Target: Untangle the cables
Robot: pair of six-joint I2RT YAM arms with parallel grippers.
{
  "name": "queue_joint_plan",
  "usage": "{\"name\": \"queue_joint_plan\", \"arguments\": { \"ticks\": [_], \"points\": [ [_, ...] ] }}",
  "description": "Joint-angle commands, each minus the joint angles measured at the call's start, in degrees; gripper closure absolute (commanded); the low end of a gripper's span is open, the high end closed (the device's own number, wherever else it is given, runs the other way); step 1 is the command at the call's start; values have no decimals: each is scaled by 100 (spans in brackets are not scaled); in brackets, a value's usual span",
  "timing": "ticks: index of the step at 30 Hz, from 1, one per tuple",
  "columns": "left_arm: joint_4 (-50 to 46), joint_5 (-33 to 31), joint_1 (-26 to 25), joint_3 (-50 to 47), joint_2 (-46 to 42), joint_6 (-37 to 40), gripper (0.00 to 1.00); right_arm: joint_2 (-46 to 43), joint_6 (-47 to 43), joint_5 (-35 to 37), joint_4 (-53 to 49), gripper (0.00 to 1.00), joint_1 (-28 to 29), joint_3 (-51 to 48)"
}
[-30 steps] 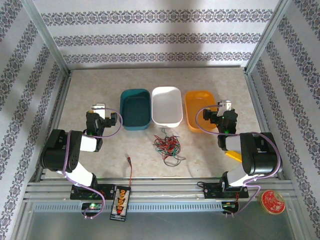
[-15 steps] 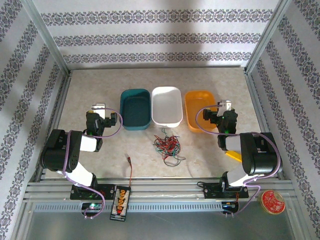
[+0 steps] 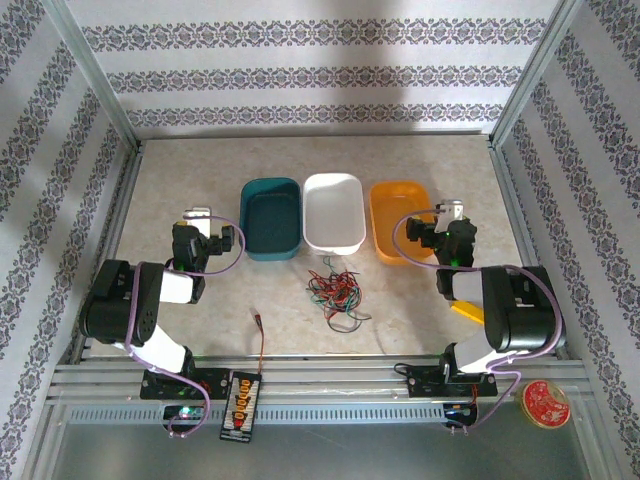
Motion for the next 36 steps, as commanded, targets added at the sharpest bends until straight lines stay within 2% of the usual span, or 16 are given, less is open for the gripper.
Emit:
{"name": "queue_joint_plan", "arguments": {
  "ticks": [1, 2, 4, 6, 7, 8, 11, 12, 14, 16, 18, 22, 28, 30, 34, 36],
  "points": [
    [-1453, -222, 36, 485, -1111, -173, 1, -954, 197, 1231, -1786, 2, 332, 773],
    [-1877, -331, 36, 621, -1511, -337, 1, -1243, 647, 1587, -2191, 2, 382, 945],
    [-2224, -281, 28, 761, -2112, -180, 1, -1663, 1090, 1681, -2461, 2, 560, 1047],
    [-2270, -1040, -81, 762, -2605, -339, 1, -1960, 1170, 1868, -3057, 3, 1069, 1264],
    [-2340, -1530, -121, 758, -2849, -694, 1, -2076, 1159, 1880, -3520, 4, 1406, 1414],
    [-2701, -1657, -119, 824, -3095, -991, 1, -2200, 1194, 1780, -3993, 5, 1757, 1553],
    [-4115, -1249, -317, 1227, -3404, -1905, 1, -2422, 1104, 1156, -5261, 6, 2848, 1900],
    [-4317, -1258, -541, 1230, -3412, -2142, 1, -2436, 1058, 1059, -5602, 7, 3217, 2001],
    [-4389, -1511, -1357, 1095, -3393, -2311, 1, -2386, 980, 833, -6283, 7, 4057, 2177],
    [-3988, -1974, -2273, 878, -3358, -2043, 1, -2231, 989, 797, -6808, 8, 4720, 2330],
    [-3391, -1964, -2906, 730, -3194, -1926, 1, -2075, 1119, 775, -7163, 10, 5083, 2419],
    [-4138, -1622, -3546, 1631, -2262, -2094, 1, -1998, 1468, 434, -7330, 13, 4989, 2266],
    [-4262, -1009, -4446, 2499, -826, -2062, 1, -2036, 1795, -605, -7570, 22, 4232, 2083],
    [-4208, -875, -4513, 2560, -586, -2172, 1, -2046, 1889, -870, -7619, 26, 4046, 1996],
    [-3776, -745, -4508, 2274, -520, -2489, 0, -1876, 2153, -1232, -7647, 42, 3663, 1720],
    [-3893, -535, -4508, 2280, -512, -2538, 0, -1744, 2174, -1382, -7654, 48, 3569, 1689]
  ]
}}
